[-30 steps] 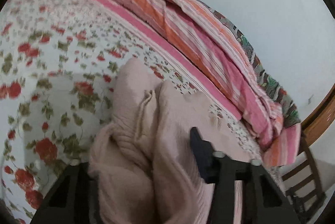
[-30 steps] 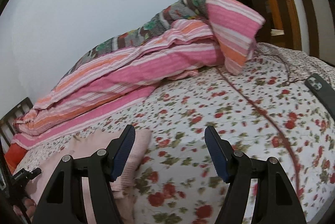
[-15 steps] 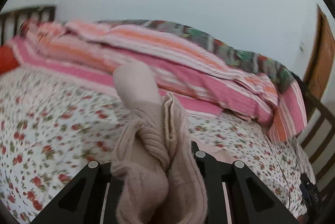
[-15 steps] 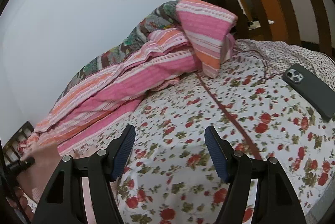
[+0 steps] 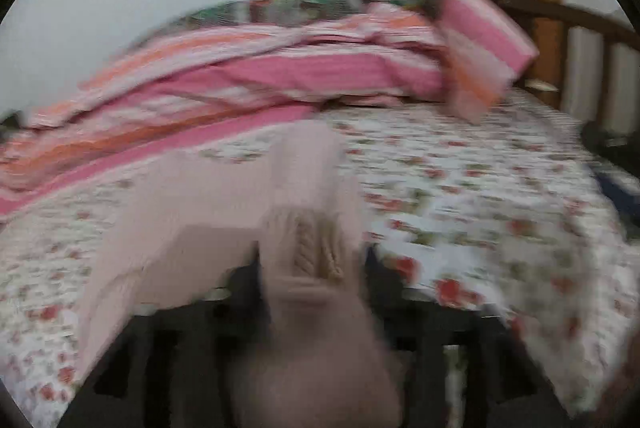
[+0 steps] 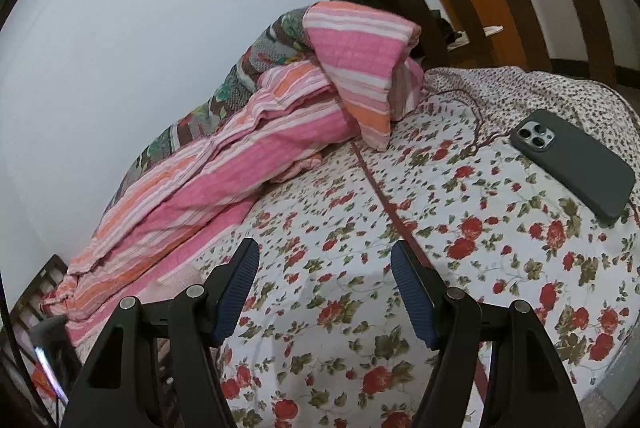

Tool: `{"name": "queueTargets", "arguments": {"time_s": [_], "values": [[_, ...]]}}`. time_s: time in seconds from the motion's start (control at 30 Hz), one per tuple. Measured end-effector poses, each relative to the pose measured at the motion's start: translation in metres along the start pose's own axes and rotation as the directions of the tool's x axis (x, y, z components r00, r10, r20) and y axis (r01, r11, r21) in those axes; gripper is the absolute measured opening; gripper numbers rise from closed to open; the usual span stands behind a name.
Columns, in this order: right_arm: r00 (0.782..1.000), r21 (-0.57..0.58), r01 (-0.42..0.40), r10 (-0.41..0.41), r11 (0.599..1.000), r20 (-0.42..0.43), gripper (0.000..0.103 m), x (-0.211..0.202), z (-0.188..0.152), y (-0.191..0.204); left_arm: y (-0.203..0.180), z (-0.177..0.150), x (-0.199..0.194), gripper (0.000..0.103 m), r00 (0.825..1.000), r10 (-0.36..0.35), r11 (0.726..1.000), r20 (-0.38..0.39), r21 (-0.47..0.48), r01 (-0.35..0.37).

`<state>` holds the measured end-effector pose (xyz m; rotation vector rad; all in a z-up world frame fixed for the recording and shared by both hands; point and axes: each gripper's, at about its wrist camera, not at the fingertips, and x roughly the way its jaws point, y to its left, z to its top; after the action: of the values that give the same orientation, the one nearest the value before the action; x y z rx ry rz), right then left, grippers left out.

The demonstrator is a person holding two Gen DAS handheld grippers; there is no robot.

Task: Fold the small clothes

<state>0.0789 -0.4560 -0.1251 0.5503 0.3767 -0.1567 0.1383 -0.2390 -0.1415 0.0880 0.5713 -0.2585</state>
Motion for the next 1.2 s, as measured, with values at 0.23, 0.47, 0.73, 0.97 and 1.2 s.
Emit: {"name": "queueTargets", "arguments": {"time_s": [0.23, 0.47, 0.73, 0.97, 1.2], "values": [[0.986, -0.034, -0.129, 0.125, 0.991, -0.107, 0.068, 0.017, -0.012, 0.026, 0.063, 0.006, -0.054, 0.081, 0.985, -0.156, 0.985, 0.074, -0.058, 0.161], [0.932, -0.004, -0.266, 0.256, 0.964, -0.256, 0.068, 0.046, -0.031, 0.058, 0.151, -0.001, -0.074, 0.082, 0.981, -0.148, 0.97, 0.127, -0.173, 0.169], [0.867, 0.034, -0.349, 0.337, 0.936, -0.366, 0.069, 0.077, -0.05, 0.097, 0.233, -0.012, -0.041, 0.082, 0.983, -0.117, 0.942, 0.142, -0.296, 0.155], [0.85, 0.009, -0.311, 0.282, 0.951, -0.445, 0.069, 0.111, -0.067, 0.126, 0.262, -0.022, -0.007, 0.082, 0.977, -0.165, 0.919, 0.132, -0.34, 0.201], [0.866, -0.069, -0.341, 0.285, 0.937, -0.41, 0.024, 0.106, -0.072, 0.14, 0.265, -0.022, -0.002, 0.082, 0.974, -0.192, 0.919, 0.123, -0.325, 0.222]]}}
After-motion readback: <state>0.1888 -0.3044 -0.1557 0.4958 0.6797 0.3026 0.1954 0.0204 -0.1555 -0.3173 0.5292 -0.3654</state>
